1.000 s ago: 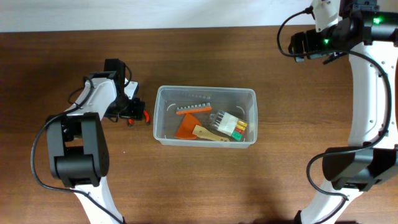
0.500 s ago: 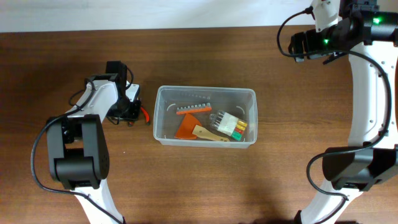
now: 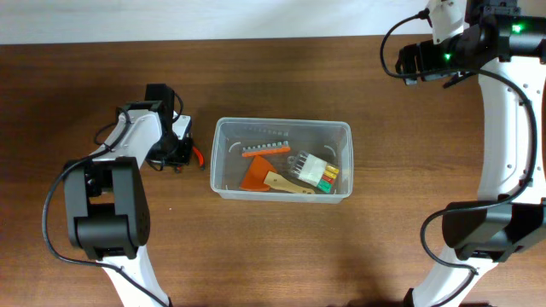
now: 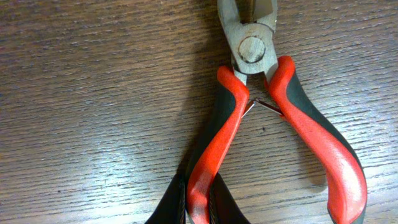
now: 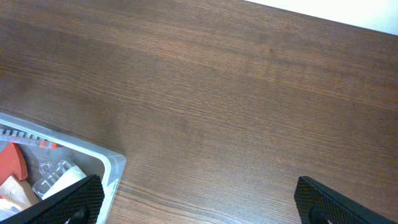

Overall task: Pack container
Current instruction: 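Lower the left gripper onto the red-black pliers and grasp them, then carry the pliers over the container and lower them in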

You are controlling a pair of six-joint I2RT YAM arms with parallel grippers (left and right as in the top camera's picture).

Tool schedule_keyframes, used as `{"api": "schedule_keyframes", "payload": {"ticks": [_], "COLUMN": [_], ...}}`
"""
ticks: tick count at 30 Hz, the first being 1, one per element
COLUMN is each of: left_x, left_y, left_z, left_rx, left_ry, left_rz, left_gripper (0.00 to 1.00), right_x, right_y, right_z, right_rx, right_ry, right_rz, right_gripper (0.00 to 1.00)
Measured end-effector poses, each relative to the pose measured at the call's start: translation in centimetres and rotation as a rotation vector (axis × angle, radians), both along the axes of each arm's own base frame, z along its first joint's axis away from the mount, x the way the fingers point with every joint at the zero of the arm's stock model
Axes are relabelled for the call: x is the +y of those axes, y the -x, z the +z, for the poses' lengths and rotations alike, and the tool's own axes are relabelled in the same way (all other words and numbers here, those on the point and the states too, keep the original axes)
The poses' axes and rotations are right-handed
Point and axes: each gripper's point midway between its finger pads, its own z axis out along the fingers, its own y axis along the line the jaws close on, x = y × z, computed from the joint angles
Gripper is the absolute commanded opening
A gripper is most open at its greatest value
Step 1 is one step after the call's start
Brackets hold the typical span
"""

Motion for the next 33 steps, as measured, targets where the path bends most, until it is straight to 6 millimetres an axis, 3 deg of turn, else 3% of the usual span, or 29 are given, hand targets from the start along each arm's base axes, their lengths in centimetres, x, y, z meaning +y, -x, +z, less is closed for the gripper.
{"api": "schedule_keyframes", "payload": {"ticks": [5, 8, 14, 19, 22, 25, 29, 33], "left_x": [0.0, 0.0, 0.0, -1.1, -4.5, -9.9, -17.1, -21.0], "left_y": [0.3, -0.4, -5.2, -7.2, -7.3, -6.0, -2.9, -1.0], "left_z": [0.4, 1.7, 7.9, 14.1, 17.3, 18.9, 18.3, 17.4], "left_rx": [0.039, 0.04, -0.111, -0.249, -0.32, -0.341, -0.299, -0.274], "left_ry": [0.001, 0.001, 0.0, 0.002, 0.016, 0.031, 0.049, 0.053], "left_rz": [0.0, 0.0, 0.0, -0.045, -0.167, -0.38, -0.696, -0.896], "left_gripper": [0.02, 0.02, 0.02, 0.02, 0.02, 0.02, 0.02, 0.02], "right_x": [0.0, 0.0, 0.0, 0.0, 0.0, 0.0, 0.0, 0.0], "right_y": [0.0, 0.0, 0.0, 0.0, 0.0, 0.0, 0.0, 0.0], "right_z": [0.0, 0.0, 0.0, 0.0, 0.0, 0.0, 0.0, 0.0], "right_rx": [0.0, 0.0, 0.0, 0.0, 0.0, 0.0, 0.0, 0.0], "right_ry": [0.0, 0.0, 0.0, 0.0, 0.0, 0.0, -0.001, -0.001], "right_rz": [-0.001, -0.001, -0.001, -0.001, -0.001, -0.001, -0.001, -0.001], "right_gripper": [0.99, 0.99, 0.99, 0.99, 0.99, 0.99, 0.99, 0.99]}}
